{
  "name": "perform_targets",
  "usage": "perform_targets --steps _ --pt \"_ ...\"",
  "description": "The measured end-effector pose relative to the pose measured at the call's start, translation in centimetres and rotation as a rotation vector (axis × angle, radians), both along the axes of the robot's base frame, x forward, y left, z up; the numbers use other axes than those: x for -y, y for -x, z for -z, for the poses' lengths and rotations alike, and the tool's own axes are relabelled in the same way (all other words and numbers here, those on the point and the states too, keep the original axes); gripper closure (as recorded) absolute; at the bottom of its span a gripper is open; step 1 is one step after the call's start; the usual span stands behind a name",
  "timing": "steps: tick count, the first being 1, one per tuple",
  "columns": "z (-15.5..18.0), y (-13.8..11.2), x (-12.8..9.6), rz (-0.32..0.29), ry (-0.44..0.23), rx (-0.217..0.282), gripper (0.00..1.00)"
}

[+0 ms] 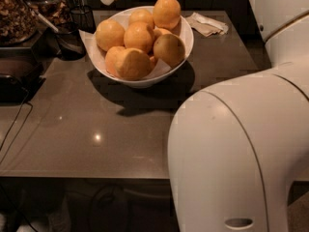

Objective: Pick orange from white bowl

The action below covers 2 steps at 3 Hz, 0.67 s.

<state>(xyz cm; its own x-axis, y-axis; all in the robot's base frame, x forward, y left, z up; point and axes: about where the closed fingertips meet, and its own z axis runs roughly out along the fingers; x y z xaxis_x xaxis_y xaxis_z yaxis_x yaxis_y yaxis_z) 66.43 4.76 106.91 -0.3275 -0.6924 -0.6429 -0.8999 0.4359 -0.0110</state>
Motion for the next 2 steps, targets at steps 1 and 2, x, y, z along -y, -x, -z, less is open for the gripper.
perform_targets --steps 1,2 --pt "0.71 -0.29 -0.25 0.031 0.046 0.002 0.00" --pt "1.49 -0.24 -0.22 0.069 0.089 -0.002 0.00"
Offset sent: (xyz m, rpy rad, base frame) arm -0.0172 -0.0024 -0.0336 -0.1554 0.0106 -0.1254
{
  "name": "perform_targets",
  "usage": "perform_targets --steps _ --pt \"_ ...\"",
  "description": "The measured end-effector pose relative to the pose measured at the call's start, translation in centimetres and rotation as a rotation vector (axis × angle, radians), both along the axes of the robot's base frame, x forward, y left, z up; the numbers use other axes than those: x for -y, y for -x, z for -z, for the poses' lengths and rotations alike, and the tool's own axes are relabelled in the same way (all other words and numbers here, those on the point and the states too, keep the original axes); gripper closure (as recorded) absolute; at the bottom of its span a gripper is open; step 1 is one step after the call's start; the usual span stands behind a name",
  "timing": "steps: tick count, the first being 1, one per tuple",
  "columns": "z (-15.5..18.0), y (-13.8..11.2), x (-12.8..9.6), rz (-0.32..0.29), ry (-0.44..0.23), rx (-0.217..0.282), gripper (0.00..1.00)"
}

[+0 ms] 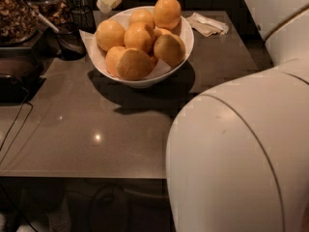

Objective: Pick orange from white bowl

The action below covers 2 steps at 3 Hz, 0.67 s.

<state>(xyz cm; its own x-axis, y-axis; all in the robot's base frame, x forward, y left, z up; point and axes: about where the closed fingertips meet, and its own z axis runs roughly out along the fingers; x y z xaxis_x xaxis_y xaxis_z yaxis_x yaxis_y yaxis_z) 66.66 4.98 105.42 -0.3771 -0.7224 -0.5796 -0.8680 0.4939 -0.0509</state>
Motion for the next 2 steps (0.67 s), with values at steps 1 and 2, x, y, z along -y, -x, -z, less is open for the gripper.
perform_targets --steps 1,2 --pt "1.4 0.2 0.0 0.028 0.031 -0.018 0.05" --pt "3.0 0.5 0.2 0.052 0.050 -0.044 0.17"
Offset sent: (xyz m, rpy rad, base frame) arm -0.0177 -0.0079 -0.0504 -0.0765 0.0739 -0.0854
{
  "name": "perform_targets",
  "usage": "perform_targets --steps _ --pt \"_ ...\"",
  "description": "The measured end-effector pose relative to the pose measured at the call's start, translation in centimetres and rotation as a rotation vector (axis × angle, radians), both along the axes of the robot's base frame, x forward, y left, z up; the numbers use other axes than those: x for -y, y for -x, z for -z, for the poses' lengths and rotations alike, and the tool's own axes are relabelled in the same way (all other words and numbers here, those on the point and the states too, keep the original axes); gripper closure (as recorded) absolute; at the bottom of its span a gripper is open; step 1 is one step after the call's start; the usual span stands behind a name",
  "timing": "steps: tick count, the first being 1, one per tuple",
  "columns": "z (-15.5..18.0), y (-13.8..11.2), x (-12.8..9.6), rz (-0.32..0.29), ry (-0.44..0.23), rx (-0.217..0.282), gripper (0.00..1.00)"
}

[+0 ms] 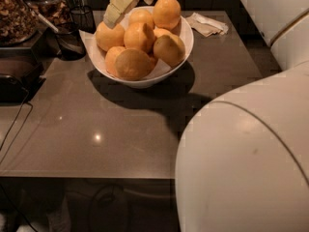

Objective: Pick orange from white bowl

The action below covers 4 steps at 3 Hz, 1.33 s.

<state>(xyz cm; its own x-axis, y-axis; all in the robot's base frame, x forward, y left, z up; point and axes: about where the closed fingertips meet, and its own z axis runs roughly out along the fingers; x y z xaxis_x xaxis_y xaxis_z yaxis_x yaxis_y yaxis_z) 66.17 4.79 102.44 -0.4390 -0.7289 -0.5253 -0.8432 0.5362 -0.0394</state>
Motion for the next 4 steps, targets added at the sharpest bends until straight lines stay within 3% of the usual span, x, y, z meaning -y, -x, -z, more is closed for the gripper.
perform_targets --steps 4 --pt "2.4 -0.2 0.7 0.013 0.031 -0.026 0.31"
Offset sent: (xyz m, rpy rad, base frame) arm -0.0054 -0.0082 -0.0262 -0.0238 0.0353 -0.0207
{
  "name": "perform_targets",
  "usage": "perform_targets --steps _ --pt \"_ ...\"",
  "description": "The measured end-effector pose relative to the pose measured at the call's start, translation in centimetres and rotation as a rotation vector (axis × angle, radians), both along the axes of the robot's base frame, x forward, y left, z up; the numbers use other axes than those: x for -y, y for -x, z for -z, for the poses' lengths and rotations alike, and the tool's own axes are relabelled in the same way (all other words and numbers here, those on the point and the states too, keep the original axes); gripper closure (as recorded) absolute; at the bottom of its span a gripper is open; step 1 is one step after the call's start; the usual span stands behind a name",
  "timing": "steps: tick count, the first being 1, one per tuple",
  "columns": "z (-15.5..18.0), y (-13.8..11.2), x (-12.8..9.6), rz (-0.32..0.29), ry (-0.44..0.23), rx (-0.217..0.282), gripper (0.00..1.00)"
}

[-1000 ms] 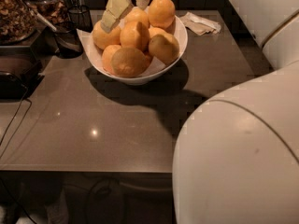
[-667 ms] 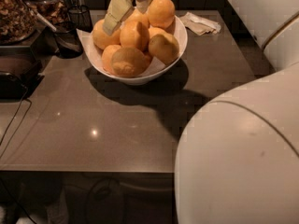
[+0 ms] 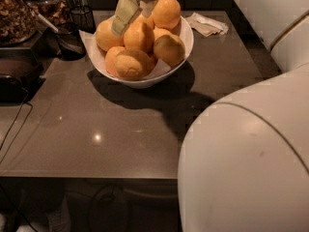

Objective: Pick orange from white bowl

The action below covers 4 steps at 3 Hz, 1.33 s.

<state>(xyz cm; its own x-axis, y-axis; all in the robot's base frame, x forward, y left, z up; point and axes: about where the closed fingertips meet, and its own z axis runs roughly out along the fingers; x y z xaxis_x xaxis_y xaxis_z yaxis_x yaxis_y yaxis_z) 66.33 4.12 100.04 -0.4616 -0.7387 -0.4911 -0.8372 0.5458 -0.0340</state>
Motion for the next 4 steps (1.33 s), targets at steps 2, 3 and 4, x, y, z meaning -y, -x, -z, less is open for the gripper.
perform_targets --steps 2,3,4 --pt "0.9 -0.9 1.1 0.001 0.026 -0.002 0.35" --pt "1.5 -1.2 1.4 -0.008 0.034 -0.008 0.35" --pt "2.2 -1.4 1.2 -0.021 0.037 -0.022 0.36"
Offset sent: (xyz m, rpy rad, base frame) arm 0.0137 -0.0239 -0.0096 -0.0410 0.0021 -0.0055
